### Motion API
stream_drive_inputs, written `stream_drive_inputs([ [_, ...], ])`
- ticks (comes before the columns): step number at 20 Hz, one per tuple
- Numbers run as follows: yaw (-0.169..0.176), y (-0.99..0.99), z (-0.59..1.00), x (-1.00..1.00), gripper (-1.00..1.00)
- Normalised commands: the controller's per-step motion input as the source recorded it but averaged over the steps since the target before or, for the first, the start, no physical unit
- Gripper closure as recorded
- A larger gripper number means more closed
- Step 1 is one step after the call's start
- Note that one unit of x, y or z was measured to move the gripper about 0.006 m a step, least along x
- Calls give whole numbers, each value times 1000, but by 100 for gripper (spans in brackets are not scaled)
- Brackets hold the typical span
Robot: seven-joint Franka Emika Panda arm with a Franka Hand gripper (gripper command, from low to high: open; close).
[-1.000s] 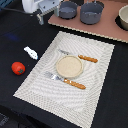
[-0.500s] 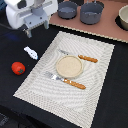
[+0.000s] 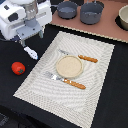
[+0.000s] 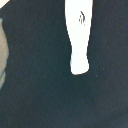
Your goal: Place the pan onto the stove and place the fish and sausage into the pan.
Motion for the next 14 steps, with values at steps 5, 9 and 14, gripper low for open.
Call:
stream_drive_inputs([
  [5,3,-4,-435,-166,-100],
  [9,9,2,-404,-269,-100],
  [14,18,102,-354,-358,-100],
])
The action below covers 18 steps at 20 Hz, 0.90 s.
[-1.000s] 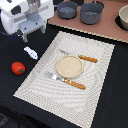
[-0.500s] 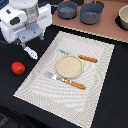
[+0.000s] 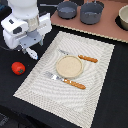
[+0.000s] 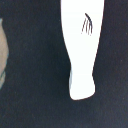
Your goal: Place the pan onto the stove and place the fish and sausage into the pan.
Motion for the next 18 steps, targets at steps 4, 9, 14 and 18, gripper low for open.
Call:
stream_drive_inputs([
  [4,21,79,-364,-324,-100],
  [9,22,41,-339,-299,-100],
  [14,23,11,-259,-261,100],
  [18,20,0,-209,-245,100],
])
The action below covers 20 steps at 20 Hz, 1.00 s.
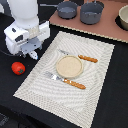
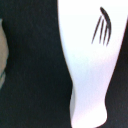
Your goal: Place the pan onto the stove and place the fish and sausage into the pan.
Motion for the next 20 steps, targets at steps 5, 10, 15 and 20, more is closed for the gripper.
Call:
stream_drive_inputs([
  [5,19,0,-168,-172,100],
  [10,20,0,-150,-143,100],
  [15,8,-1,-97,-127,100],
  [20,-3,-8,410,-166,100],
])
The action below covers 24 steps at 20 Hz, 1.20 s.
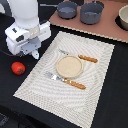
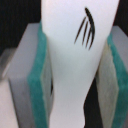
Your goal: Place the pan onto the stove and place the fish and sausage into the pan.
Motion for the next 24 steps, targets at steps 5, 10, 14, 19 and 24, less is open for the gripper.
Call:
stream_drive_inputs([
  [5,-37,335,1000,-33,100],
  [10,-24,727,1000,461,100],
  [14,-13,838,948,583,100],
  [19,0,958,503,433,100],
  [24,0,982,288,383,100],
])
